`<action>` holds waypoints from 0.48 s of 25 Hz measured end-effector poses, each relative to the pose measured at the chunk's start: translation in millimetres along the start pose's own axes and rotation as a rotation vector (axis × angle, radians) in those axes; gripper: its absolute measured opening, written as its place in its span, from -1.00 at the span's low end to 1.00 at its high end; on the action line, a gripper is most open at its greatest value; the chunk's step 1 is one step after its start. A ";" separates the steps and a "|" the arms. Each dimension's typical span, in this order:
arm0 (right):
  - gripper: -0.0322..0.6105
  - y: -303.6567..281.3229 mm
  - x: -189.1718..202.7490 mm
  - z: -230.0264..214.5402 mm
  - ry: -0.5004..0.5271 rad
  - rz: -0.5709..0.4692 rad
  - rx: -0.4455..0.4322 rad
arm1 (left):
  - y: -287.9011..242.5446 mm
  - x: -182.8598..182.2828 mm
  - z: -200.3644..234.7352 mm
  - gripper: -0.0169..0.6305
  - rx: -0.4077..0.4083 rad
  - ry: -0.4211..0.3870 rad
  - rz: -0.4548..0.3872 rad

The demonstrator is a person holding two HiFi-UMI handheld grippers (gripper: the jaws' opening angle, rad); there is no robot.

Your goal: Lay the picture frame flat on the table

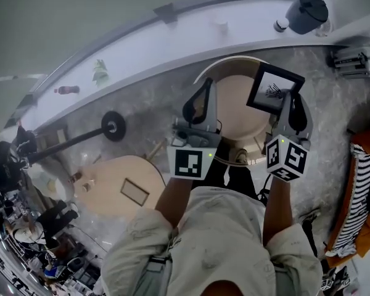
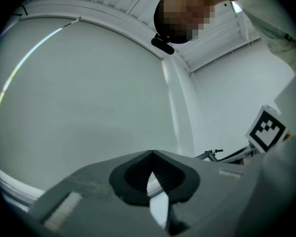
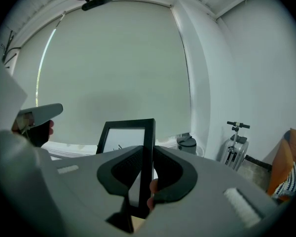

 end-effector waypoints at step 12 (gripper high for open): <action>-0.68 -39.9 72.8 1.3 -0.024 0.156 0.004 | -8.5 45.7 5.4 -0.94 0.010 0.020 0.069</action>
Point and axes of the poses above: the fingertips, and each gripper's own axes: y backward along the fingers, z to its left, x out of its underside, the point moved 3 cm from there along y, backward along the fingers
